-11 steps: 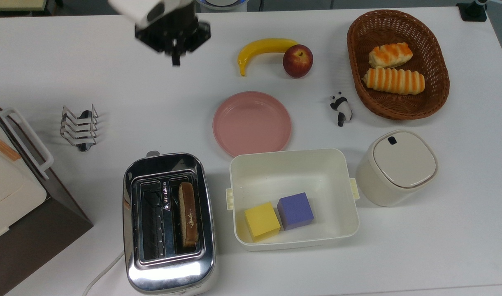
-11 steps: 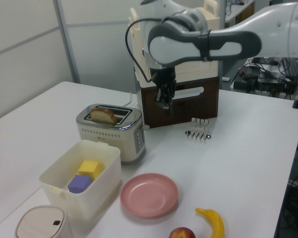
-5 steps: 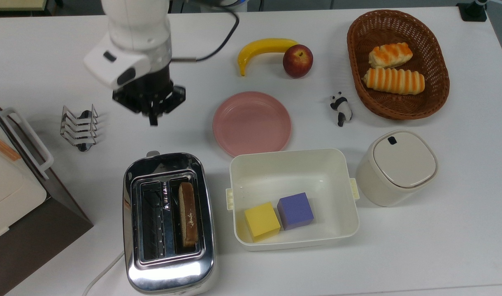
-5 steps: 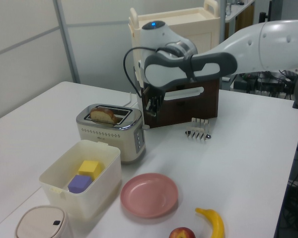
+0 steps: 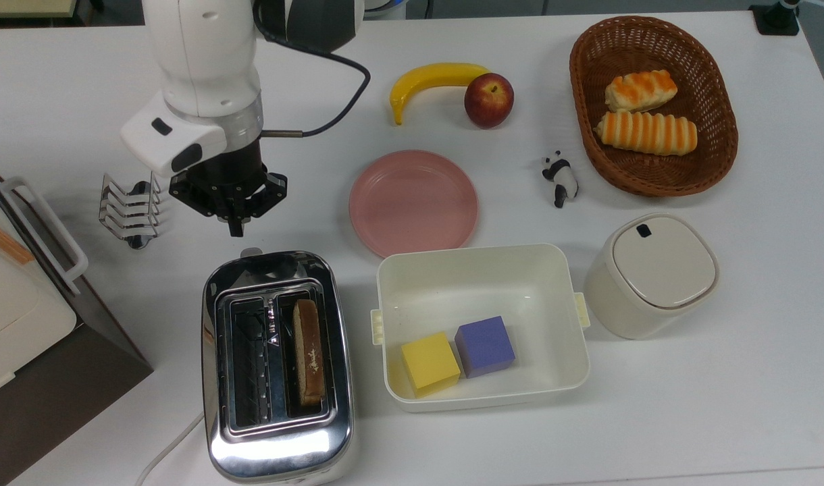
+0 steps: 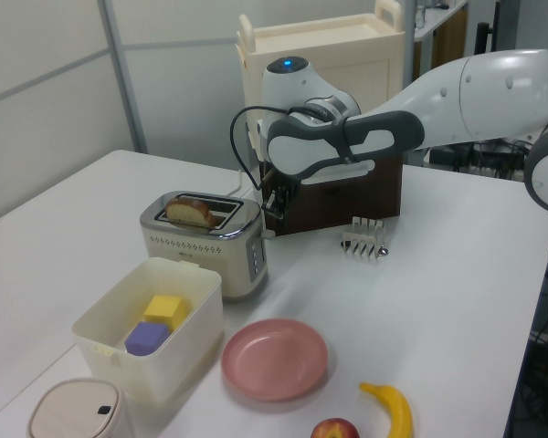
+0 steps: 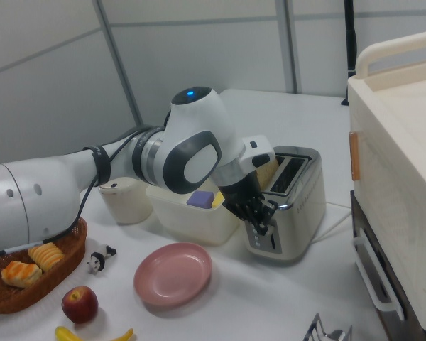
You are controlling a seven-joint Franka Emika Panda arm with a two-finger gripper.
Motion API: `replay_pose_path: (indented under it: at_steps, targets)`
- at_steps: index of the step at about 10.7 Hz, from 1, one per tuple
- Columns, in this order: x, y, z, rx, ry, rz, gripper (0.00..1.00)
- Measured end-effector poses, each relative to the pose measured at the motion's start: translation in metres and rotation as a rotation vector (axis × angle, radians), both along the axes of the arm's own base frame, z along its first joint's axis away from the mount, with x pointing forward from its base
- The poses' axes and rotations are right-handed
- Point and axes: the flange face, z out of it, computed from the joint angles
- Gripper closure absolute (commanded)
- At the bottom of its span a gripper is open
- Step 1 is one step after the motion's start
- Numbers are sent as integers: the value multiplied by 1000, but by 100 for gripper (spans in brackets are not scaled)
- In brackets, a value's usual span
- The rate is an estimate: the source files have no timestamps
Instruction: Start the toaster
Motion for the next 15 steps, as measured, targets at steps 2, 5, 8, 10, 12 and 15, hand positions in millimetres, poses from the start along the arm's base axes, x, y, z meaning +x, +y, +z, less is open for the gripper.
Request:
replay_pose_path:
  at_steps: [2, 5, 8, 10, 12, 15]
  targets:
    - [8, 2, -4, 29, -53, -5, 100]
    - [14, 2, -23, 42, -57, -7, 100]
    - [16, 4, -35, 44, -41, -3, 100]
    - [18, 4, -46, 46, -28, -3, 100]
    - [20, 4, -60, 48, -14, -3, 100]
    - [22, 4, -73, 49, -3, -2, 100]
